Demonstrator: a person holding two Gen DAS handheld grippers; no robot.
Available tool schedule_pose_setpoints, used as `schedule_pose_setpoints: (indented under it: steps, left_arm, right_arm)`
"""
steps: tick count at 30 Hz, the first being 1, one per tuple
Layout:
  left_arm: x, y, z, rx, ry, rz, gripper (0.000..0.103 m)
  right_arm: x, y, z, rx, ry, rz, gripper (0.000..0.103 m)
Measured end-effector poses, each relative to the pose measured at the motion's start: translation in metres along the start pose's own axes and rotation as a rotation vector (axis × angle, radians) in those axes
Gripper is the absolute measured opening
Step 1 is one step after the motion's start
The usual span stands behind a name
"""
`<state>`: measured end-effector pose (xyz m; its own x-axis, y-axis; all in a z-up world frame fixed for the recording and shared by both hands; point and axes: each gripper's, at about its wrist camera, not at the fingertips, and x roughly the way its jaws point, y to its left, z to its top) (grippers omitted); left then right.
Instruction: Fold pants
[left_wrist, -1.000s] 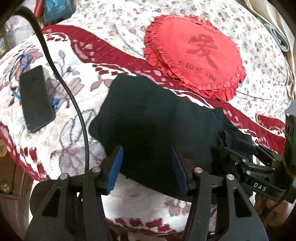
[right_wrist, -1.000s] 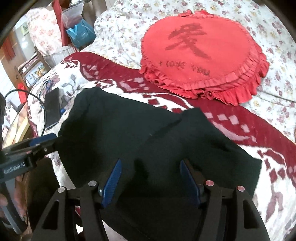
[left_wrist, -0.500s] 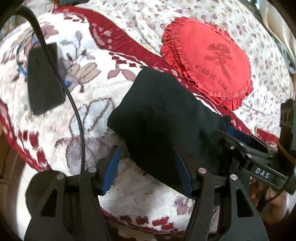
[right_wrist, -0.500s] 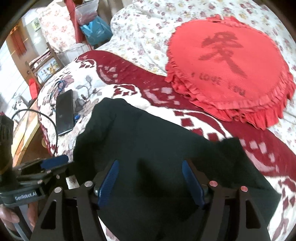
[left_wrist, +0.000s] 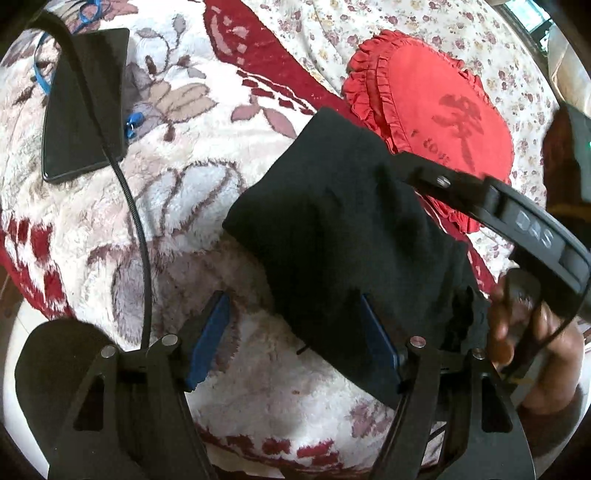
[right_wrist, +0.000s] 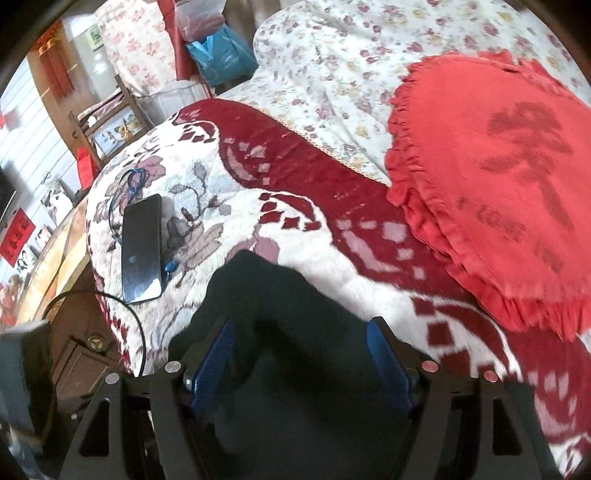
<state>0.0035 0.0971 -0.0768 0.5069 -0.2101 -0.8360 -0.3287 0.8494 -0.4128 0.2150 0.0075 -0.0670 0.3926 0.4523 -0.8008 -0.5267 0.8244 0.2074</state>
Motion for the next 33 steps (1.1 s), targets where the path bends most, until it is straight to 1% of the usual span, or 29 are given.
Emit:
schedule_pose_setpoints:
  steps: [4, 6, 8, 11, 14, 15, 16, 17, 18, 19, 20, 21, 22, 23, 25, 27, 28, 30, 31, 32, 33]
  left_arm:
    - [0.005, -0.002, 0.004, 0.003, 0.0, 0.014, 0.072]
    - [0.007, -0.003, 0.004, 0.01, 0.0, 0.017, 0.078]
    - [0.008, -0.004, 0.004, 0.009, -0.004, 0.015, 0.08]
    - [0.01, -0.006, 0.003, 0.009, -0.005, 0.014, 0.086]
    - [0.015, -0.01, 0.004, 0.015, 0.0, 0.014, 0.092]
    - [0.016, -0.01, 0.005, 0.015, 0.006, 0.013, 0.092]
    - [0.017, -0.009, 0.006, 0.01, 0.009, 0.006, 0.092]
    - [0.016, -0.006, 0.008, -0.003, 0.001, -0.012, 0.089]
    - [0.013, -0.003, 0.009, -0.019, -0.016, -0.024, 0.067]
    - [0.01, 0.001, 0.01, -0.036, -0.04, -0.03, 0.05]
    - [0.008, 0.003, 0.012, -0.044, -0.044, -0.041, 0.035]
    - [0.008, 0.004, 0.014, -0.049, -0.041, -0.059, 0.027]
    - [0.006, 0.002, 0.014, -0.035, -0.047, -0.071, 0.022]
    - [0.003, -0.004, 0.012, 0.0, -0.064, -0.064, 0.017]
    - [-0.007, -0.015, 0.009, 0.059, -0.103, -0.051, 0.015]
    - [-0.024, -0.03, 0.006, 0.115, -0.153, -0.083, 0.014]
    - [-0.036, -0.04, 0.005, 0.154, -0.183, -0.102, 0.014]
    - [-0.058, -0.066, -0.004, 0.267, -0.248, -0.139, 0.014]
    - [-0.067, -0.081, -0.011, 0.335, -0.273, -0.158, 0.014]
    - [-0.072, -0.095, -0.018, 0.399, -0.286, -0.179, 0.014]
    - [-0.074, -0.114, -0.03, 0.479, -0.281, -0.21, 0.014]
  right_arm:
    - [0.017, 0.001, 0.009, -0.004, 0.019, 0.005, 0.073]
    - [0.021, 0.0, 0.01, 0.001, 0.023, 0.012, 0.073]
    - [0.025, -0.001, 0.011, 0.004, 0.025, 0.024, 0.073]
    - [0.031, 0.0, 0.013, 0.003, 0.027, 0.039, 0.074]
    - [0.038, -0.002, 0.016, 0.018, 0.027, 0.079, 0.074]
    - [0.04, -0.004, 0.016, 0.03, 0.026, 0.093, 0.069]
    - [0.043, -0.006, 0.016, 0.047, 0.023, 0.11, 0.056]
    - [0.044, -0.007, 0.016, 0.056, 0.025, 0.127, 0.052]
    - [0.046, -0.008, 0.016, 0.066, 0.029, 0.144, 0.052]
    - [0.045, -0.008, 0.015, 0.069, 0.026, 0.145, 0.051]
    - [0.045, -0.008, 0.015, 0.069, 0.024, 0.146, 0.051]
    - [0.044, -0.009, 0.014, 0.07, 0.022, 0.145, 0.05]
    - [0.042, -0.009, 0.014, 0.078, 0.017, 0.148, 0.049]
    - [0.04, -0.011, 0.014, 0.087, 0.015, 0.154, 0.047]
    - [0.031, -0.014, 0.015, 0.107, 0.001, 0.175, 0.038]
    - [0.015, -0.017, 0.016, 0.118, -0.025, 0.205, 0.033]
    - [0.0, -0.019, 0.016, 0.118, -0.055, 0.218, 0.029]
    - [-0.034, -0.027, 0.012, 0.131, -0.13, 0.243, 0.029]
    - [-0.056, -0.035, 0.008, 0.153, -0.181, 0.253, 0.029]
    - [-0.075, -0.043, 0.002, 0.174, -0.224, 0.251, 0.029]
    - [-0.096, -0.054, -0.008, 0.202, -0.274, 0.239, 0.029]
